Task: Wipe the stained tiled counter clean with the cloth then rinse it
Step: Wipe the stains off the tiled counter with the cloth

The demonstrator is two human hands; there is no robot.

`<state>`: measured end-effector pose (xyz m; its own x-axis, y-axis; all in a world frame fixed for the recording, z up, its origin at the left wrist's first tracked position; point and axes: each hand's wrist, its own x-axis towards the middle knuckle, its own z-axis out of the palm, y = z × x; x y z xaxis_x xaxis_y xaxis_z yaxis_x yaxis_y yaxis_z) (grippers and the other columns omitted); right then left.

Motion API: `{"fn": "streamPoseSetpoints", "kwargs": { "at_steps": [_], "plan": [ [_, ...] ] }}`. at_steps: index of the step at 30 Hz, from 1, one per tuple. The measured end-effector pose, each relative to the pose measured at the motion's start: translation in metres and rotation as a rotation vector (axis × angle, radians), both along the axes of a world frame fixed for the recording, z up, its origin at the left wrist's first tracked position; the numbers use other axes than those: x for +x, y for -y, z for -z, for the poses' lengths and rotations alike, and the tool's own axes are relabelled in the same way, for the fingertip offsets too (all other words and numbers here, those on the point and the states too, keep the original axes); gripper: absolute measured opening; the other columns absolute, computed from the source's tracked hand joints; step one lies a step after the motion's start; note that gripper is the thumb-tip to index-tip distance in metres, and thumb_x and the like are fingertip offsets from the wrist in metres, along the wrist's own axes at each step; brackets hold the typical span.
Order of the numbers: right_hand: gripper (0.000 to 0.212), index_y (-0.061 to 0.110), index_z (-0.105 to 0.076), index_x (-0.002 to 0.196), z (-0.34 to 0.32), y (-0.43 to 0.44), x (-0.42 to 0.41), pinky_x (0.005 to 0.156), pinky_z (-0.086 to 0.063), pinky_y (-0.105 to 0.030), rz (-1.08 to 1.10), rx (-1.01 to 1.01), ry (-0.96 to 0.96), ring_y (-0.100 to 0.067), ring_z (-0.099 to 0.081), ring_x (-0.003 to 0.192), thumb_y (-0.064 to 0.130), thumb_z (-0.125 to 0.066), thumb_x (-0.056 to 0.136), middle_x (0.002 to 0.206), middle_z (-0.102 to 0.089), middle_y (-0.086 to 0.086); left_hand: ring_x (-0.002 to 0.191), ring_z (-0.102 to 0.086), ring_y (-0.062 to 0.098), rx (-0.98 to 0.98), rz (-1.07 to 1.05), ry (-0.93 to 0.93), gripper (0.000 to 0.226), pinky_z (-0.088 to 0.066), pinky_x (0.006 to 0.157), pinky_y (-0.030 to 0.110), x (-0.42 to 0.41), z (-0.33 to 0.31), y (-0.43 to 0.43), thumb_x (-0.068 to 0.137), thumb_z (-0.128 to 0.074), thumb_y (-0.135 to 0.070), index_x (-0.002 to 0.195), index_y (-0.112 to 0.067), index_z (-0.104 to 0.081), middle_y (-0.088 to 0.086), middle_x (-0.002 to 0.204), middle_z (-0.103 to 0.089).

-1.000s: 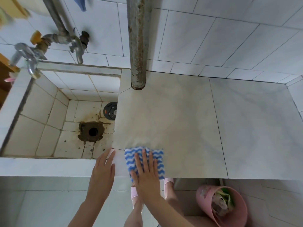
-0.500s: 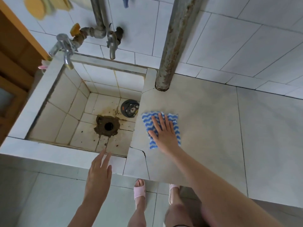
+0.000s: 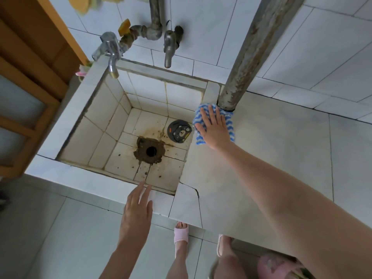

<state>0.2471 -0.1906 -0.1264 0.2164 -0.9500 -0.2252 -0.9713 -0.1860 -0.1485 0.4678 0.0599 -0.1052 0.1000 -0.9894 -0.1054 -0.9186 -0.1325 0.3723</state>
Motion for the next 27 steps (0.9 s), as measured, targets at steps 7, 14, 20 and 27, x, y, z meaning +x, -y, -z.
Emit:
{"fn": "streamPoseSetpoints", "kwargs": {
  "at_steps": [7,14,20,27],
  "plan": [
    [0.064,0.019,0.005,0.149,0.004,-0.022,0.008,0.117,0.006,-0.039,0.028,-0.026,0.000,-0.029,0.011,0.145,0.052,-0.009,0.096,0.158,0.009,-0.010,0.123,-0.046,0.026,0.040,-0.034,0.004,0.045,-0.049,0.088,0.039,-0.006,-0.003,-0.002,0.089,-0.041,-0.025,0.130,-0.010,-0.051,0.009,0.140,-0.043],
    [0.062,0.020,-0.010,0.150,0.005,-0.130,0.032,0.117,0.005,-0.036,-0.075,-0.066,0.080,-0.026,0.002,0.145,0.051,0.000,0.097,0.158,-0.007,-0.007,0.126,-0.043,0.026,0.052,-0.035,-0.027,0.043,-0.046,0.092,0.039,-0.003,0.000,-0.004,0.090,-0.050,-0.018,0.133,-0.011,-0.049,0.007,0.144,-0.039],
    [0.059,0.021,-0.014,0.151,0.003,-0.211,0.039,0.116,-0.008,-0.039,-0.155,-0.085,0.064,-0.026,-0.005,0.146,0.050,-0.018,0.100,0.159,-0.009,-0.004,0.117,-0.051,0.031,0.001,-0.017,0.024,0.042,-0.050,0.085,0.040,-0.005,-0.002,-0.002,0.085,-0.058,-0.009,0.126,-0.006,-0.054,0.014,0.136,-0.047],
    [0.056,0.026,-0.022,0.149,-0.001,-0.248,0.003,0.112,-0.023,-0.044,-0.254,-0.032,0.123,-0.024,-0.015,0.145,0.050,-0.028,0.099,0.157,-0.018,-0.001,0.115,-0.053,0.034,-0.008,-0.007,0.050,0.043,-0.053,0.082,0.042,-0.010,-0.005,0.001,0.081,-0.062,-0.006,0.124,-0.004,-0.056,0.017,0.136,-0.046]
  ]
}}
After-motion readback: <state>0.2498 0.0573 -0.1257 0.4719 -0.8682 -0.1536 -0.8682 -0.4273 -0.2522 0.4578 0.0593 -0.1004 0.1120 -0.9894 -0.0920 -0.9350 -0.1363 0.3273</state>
